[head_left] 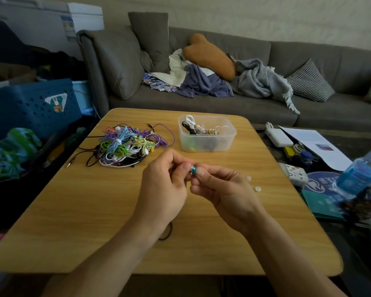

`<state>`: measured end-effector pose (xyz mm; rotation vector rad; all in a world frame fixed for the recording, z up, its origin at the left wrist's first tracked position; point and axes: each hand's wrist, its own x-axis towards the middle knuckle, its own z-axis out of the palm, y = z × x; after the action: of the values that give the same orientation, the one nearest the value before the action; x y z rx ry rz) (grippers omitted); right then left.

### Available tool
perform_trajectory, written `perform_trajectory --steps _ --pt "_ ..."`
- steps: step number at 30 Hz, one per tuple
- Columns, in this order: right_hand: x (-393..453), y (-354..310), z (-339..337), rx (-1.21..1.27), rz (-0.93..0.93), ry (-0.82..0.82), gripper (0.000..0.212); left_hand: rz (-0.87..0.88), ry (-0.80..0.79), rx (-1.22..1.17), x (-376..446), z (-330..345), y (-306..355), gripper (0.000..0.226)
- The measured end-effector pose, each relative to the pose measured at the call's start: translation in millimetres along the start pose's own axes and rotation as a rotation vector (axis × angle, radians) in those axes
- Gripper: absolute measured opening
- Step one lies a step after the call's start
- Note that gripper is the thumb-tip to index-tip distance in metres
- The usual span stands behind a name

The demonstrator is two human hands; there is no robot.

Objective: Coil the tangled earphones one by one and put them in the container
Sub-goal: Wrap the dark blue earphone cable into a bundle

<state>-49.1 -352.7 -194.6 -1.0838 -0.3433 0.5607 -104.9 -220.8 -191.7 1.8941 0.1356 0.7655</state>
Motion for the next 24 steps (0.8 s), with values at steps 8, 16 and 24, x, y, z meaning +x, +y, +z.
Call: perform_trajectory --steps 8,16,24 --pt "2.8 -2.7 -5.5 -0.531 -0.347 0.003 0.007 -0.529 -0.219 -0.457 -0.5 -9.4 6.3 0.02" --pt "10.0 -1.3 -7.4 -1.008 -0.612 0.011 0.02 -0.715 -0.103 -0.71 -4.8 -3.9 7.3 0.013" --pt "2.6 2.5 -4.4 -0.556 -0.204 0.06 0.018 -0.119 -0.032 -0.1 -6.9 -2.2 -6.8 0.007"
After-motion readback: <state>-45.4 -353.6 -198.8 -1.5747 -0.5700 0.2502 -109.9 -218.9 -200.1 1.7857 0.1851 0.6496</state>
